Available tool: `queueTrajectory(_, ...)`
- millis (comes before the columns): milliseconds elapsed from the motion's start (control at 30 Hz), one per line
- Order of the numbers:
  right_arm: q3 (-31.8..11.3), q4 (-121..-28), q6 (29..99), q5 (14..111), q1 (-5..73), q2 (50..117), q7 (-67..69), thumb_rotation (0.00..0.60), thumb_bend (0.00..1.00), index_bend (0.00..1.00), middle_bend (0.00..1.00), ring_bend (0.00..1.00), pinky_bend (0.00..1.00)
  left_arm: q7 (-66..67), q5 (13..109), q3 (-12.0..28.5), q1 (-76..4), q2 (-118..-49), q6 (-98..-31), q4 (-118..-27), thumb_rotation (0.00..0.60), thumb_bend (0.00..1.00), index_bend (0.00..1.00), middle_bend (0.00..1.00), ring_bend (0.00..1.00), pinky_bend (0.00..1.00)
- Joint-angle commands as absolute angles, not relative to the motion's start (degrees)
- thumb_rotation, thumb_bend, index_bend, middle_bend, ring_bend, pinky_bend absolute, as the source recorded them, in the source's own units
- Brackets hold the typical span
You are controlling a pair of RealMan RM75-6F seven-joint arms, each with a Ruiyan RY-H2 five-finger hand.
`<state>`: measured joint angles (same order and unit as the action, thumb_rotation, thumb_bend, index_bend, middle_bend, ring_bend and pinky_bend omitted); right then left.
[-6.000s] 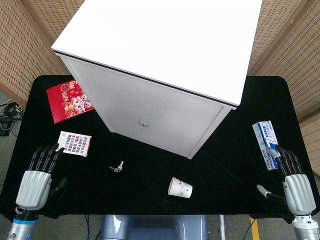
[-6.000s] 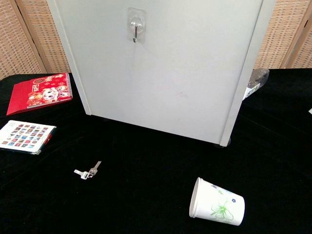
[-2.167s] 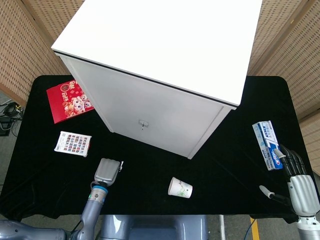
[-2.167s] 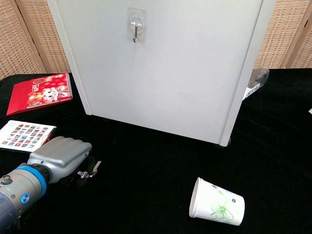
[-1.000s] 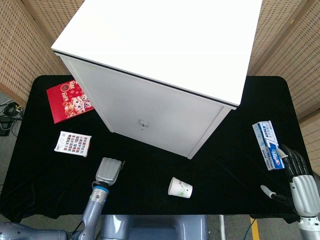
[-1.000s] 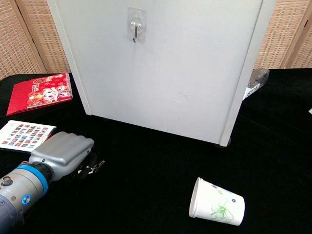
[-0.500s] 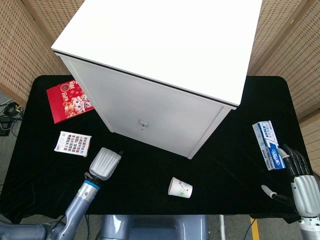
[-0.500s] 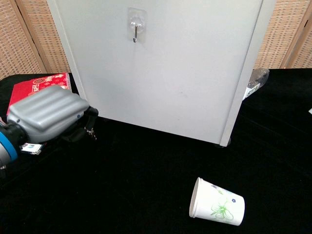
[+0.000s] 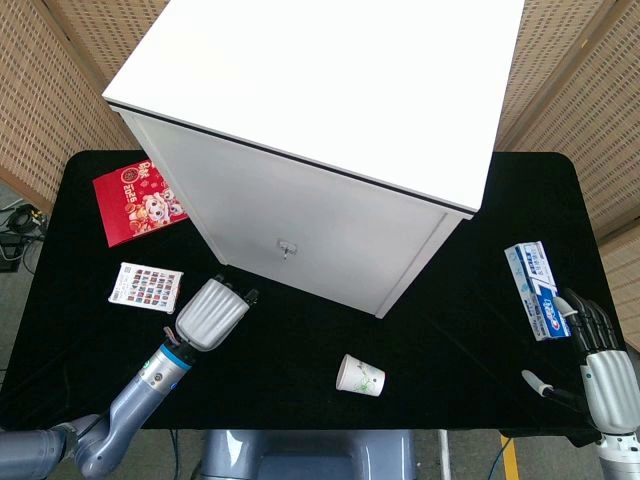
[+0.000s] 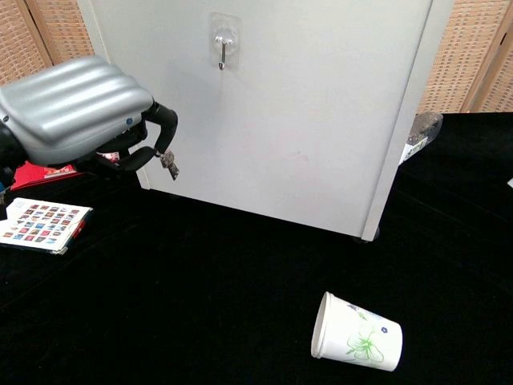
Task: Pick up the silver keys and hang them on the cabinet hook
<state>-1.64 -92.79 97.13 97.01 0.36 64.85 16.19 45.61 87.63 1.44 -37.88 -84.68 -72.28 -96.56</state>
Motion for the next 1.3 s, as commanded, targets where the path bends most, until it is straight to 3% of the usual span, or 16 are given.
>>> queueTrajectory(33,-1.65,-92.78,97.19,97.01,0.35,64.86,16.21,0.600,0.10,0.03,0.00,0.00,0.00,47.03,89.83,2.88,-39.27,-82.92,-71.75,-98.17,0.600,0.53,0.62,0.91,0.85,0.76)
queueTrajectory(367,-1.66,-92.61,96.99,96.95,0.46,64.92,16.43,0.600,0.10,0.02,0.00,0.00,0.00,51.35,90.63,6.96,-41.98,-79.41,-68.73,-102.57,0.600,0.53,0.64,0.91,0.85,0.76)
queueTrajectory(700,-1.82,-92.35,96.49,96.31,0.64,64.89,17.08,0.600,0.10,0.03,0.00,0.00,0.00,54.13,88.68,10.84,-45.19,-80.32,-65.70,-101.91,0.600,0.53,0.64,0.91,0.85,0.76)
queueTrajectory(1300,-2.07,-91.95,96.35,95.83,0.79,64.73,18.54,0.600,0.10,0.02,0.00,0.00,0.00,56.60,86.11,12.60,-46.83,-84.15,-66.12,-98.61,0.600,0.52,0.66,0.91,0.85,0.76)
